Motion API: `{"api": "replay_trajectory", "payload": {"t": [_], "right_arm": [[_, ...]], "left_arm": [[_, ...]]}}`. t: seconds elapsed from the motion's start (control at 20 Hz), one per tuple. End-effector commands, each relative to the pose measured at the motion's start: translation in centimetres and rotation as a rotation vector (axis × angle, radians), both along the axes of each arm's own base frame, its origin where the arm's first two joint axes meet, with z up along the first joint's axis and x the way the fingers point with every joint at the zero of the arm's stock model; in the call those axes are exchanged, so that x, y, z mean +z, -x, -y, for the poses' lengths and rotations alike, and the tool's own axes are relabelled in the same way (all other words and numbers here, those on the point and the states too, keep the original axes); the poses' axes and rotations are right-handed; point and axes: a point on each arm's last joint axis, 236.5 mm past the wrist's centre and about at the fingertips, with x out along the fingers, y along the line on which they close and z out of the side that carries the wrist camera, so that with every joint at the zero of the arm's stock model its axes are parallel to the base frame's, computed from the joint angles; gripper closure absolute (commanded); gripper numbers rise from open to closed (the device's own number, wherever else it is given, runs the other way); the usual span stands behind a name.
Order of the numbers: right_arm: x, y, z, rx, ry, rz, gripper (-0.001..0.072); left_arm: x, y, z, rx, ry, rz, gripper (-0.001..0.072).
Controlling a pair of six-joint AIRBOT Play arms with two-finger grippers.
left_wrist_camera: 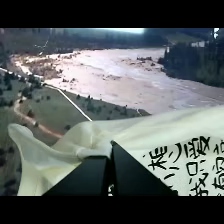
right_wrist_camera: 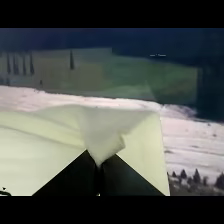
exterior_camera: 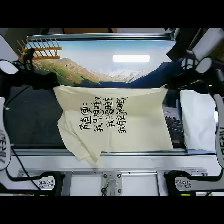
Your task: Fold the clothes and pants, and hang the long-sleeved shirts on hangers.
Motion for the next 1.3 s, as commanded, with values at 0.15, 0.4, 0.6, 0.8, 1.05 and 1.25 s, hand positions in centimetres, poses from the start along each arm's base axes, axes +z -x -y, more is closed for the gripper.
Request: {"api": "replay_trajectory", "payload": {"t": [0.15,0.4,0.6,0.8,1.05,1.25], "right_arm": [[-4.9,-5.3,0.2,-0.090,-0.013,0.083,0.0703],[-3.7,-3.5,2.2,-0.054,0.105,0.055,0.0704],[-4.1,0.0,3.1,-0.037,0.160,-0.004,0.0704],[-7.2,4.3,2.9,-0.030,0.160,-0.086,0.0703],[-11.5,8.5,2.0,-0.035,0.120,-0.197,0.0701],[-11.9,8.9,0.9,-0.052,0.062,-0.207,0.0567]], "left_arm": [[-6.3,-4.4,-0.1,-0.012,0.009,-0.072,0.0702],[-4.8,-2.6,-2.2,0.012,0.012,-0.098,0.0702],[-5.4,1.4,-2.4,0.062,0.003,-0.093,0.0702],[-8.3,7.0,-1.4,0.045,-0.006,-0.147,0.0702],[-12.1,11.3,0.6,0.014,-0.004,-0.238,0.0702],[-13.2,12.3,0.4,0.062,0.013,-0.277,0.0578]]}}
